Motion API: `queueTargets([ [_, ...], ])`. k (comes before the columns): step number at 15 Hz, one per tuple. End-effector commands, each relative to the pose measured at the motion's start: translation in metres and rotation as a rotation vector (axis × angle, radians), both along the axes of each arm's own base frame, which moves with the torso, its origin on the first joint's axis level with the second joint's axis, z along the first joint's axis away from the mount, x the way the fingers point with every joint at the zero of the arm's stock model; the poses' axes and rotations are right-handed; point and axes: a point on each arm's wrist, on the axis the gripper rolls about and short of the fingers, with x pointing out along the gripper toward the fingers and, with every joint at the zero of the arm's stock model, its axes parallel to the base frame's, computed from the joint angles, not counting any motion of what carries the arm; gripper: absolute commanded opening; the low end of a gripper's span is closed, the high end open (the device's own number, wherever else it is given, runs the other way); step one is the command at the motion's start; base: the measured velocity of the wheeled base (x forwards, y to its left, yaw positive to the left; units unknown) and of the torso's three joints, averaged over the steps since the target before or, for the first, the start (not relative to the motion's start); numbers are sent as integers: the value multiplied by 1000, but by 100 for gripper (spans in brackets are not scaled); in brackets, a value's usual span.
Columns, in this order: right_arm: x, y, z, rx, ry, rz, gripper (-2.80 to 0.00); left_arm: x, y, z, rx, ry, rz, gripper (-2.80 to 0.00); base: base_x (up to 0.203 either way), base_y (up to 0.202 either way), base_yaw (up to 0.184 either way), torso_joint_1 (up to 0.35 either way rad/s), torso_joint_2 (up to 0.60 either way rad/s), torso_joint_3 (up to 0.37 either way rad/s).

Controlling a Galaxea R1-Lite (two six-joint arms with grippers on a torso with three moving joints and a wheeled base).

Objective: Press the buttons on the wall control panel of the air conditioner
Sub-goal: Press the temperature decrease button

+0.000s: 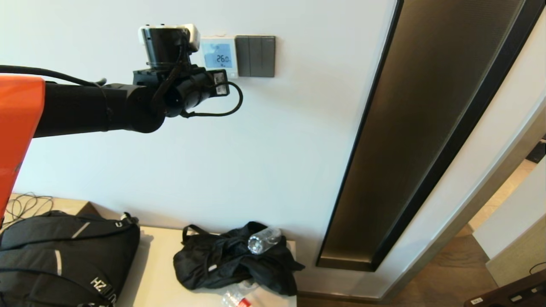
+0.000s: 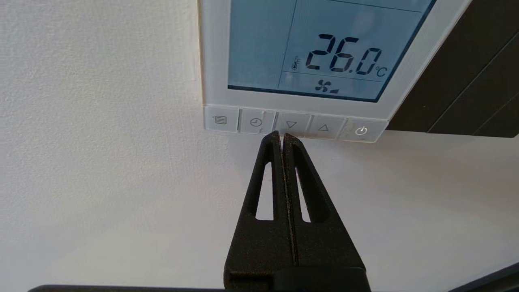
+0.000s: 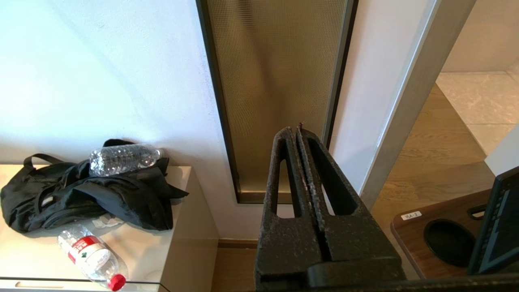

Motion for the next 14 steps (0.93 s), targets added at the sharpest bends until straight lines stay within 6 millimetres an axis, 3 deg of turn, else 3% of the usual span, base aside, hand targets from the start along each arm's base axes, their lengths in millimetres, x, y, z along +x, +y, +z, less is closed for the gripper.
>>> queueTargets([
  [1, 0, 0, 0, -1, 1, 0, -280, -1, 0, 1, -1, 0, 1, -280, 0, 0, 0, 0, 0, 0],
  [14, 0, 0, 0, -1, 1, 1, -280, 13, -6, -3, -2, -4, 1, -280, 0, 0, 0, 0, 0, 0],
])
